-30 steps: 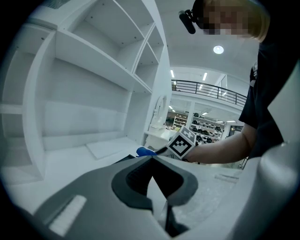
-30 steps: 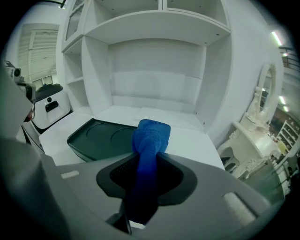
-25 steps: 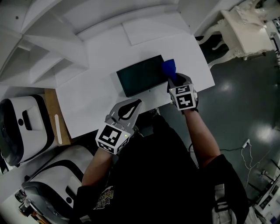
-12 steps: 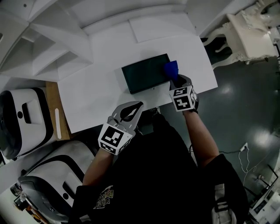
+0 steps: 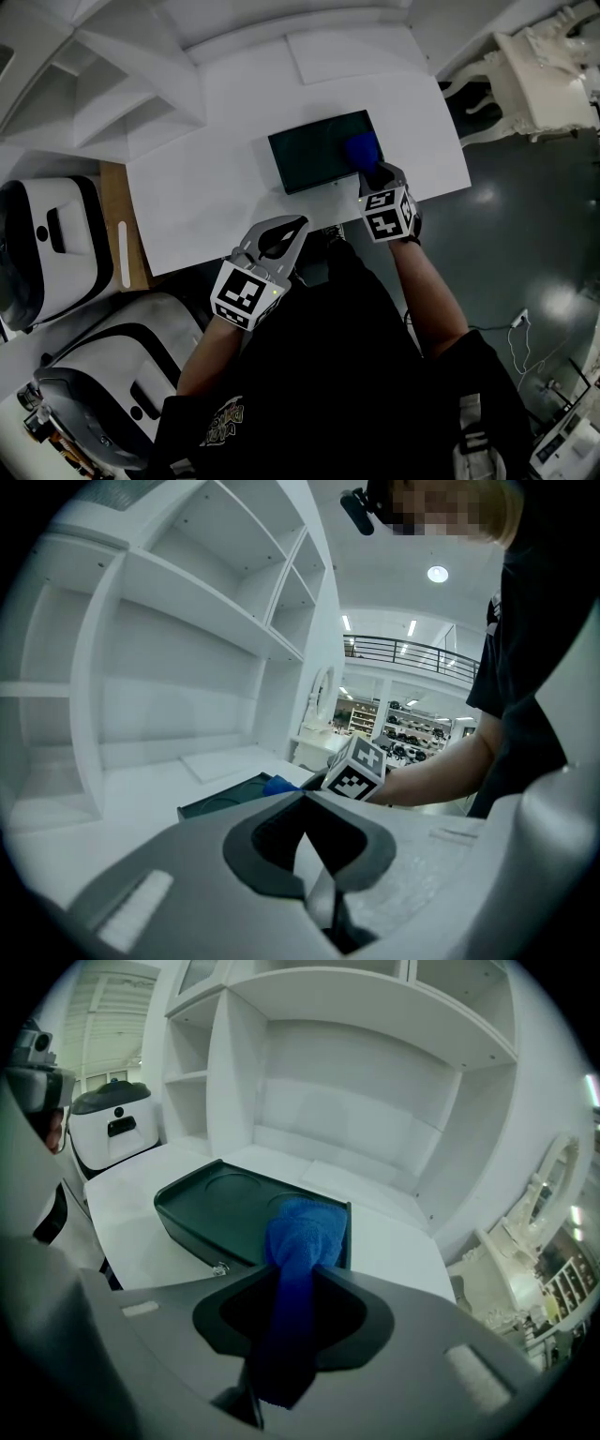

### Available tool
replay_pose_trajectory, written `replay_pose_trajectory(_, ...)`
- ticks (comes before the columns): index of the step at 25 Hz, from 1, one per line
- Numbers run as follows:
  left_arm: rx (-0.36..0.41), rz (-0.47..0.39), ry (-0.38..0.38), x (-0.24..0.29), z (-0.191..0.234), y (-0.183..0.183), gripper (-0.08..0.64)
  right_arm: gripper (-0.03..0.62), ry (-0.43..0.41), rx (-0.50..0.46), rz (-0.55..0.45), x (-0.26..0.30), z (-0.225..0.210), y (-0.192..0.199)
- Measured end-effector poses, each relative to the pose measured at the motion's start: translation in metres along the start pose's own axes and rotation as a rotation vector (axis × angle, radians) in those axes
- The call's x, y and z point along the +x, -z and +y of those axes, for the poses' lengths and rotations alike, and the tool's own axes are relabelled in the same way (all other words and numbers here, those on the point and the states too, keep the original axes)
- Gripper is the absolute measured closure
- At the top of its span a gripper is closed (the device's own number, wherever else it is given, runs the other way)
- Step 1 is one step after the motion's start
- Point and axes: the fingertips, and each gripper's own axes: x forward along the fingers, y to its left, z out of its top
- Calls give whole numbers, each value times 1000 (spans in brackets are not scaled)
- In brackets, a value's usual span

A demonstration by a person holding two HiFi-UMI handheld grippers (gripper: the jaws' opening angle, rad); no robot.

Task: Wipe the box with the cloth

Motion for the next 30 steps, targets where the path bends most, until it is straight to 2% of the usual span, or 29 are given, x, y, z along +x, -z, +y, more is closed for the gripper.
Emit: replay_pose_trajectory(30,-8,-38,-65,-50,13,15,558,465,-130,-140,-29,0,110,-31)
